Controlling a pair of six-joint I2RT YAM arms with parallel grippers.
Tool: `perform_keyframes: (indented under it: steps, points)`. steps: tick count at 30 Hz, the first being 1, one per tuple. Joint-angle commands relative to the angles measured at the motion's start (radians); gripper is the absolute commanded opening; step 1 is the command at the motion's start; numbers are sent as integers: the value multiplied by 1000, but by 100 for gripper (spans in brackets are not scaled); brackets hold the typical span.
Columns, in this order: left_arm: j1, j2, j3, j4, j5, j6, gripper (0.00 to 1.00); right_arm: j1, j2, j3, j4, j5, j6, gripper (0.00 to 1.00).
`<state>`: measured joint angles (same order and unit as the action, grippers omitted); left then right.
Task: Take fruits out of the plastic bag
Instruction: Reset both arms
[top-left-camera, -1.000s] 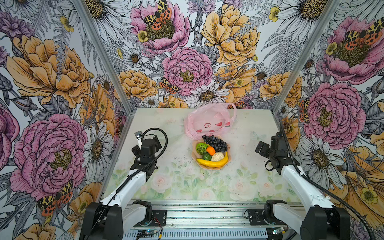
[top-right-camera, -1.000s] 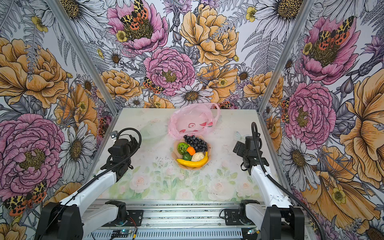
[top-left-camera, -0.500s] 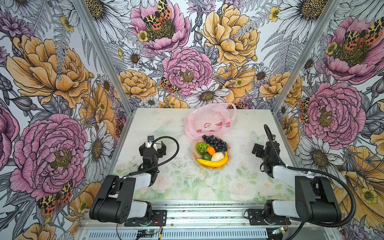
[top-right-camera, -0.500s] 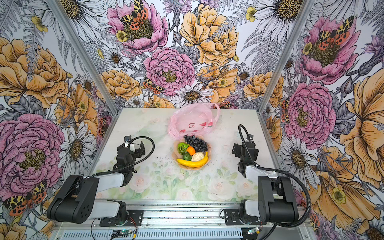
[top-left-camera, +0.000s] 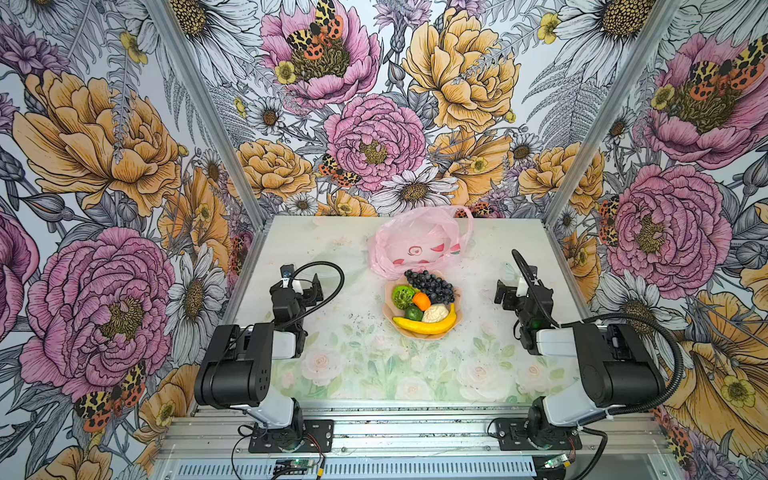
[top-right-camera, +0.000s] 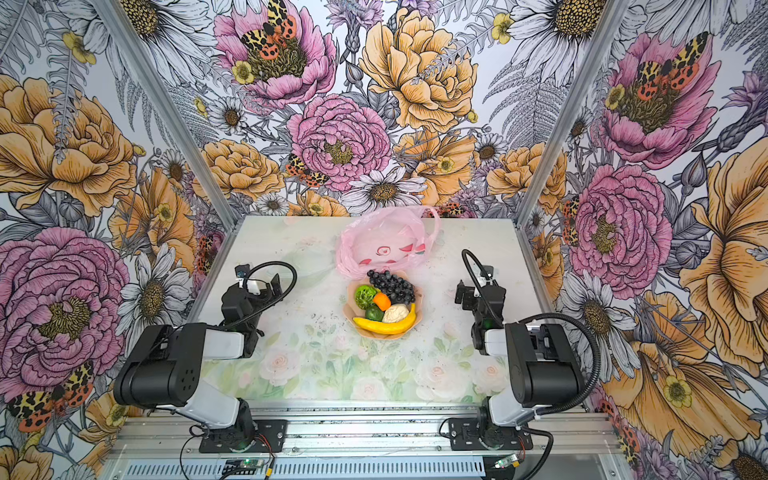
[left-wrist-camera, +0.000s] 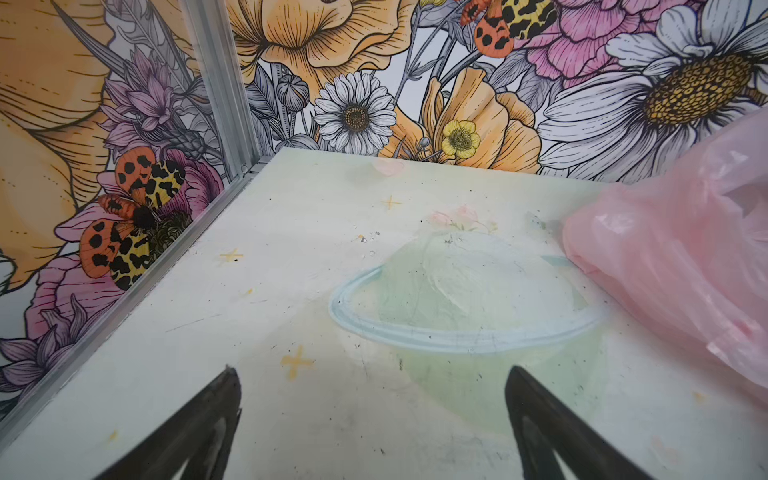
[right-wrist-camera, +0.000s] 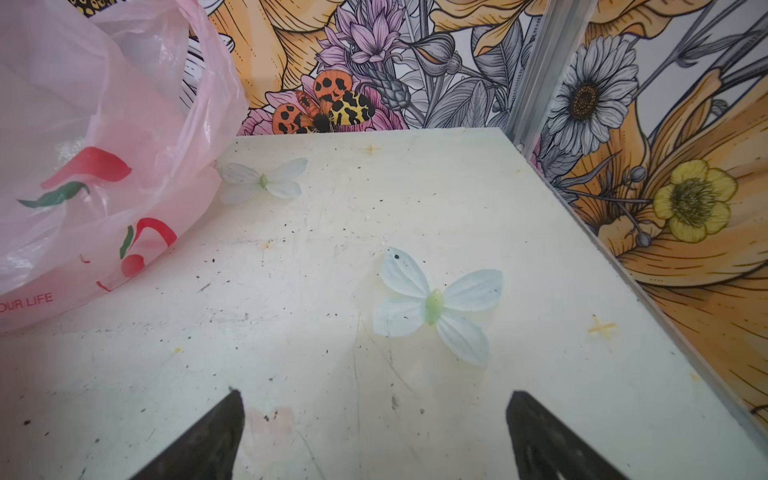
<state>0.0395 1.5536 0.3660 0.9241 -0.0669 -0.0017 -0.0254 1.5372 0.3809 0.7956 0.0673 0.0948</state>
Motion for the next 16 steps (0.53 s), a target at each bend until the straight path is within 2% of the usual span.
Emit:
perform_keyframes:
  steps: [1,16]
  points:
    - [2,-5,6,23,35,-15,99,17,-5,17,54,38,-24,100]
    - [9,-4,2,29,47,-18,99,-1,-5,20,45,5,-14,99]
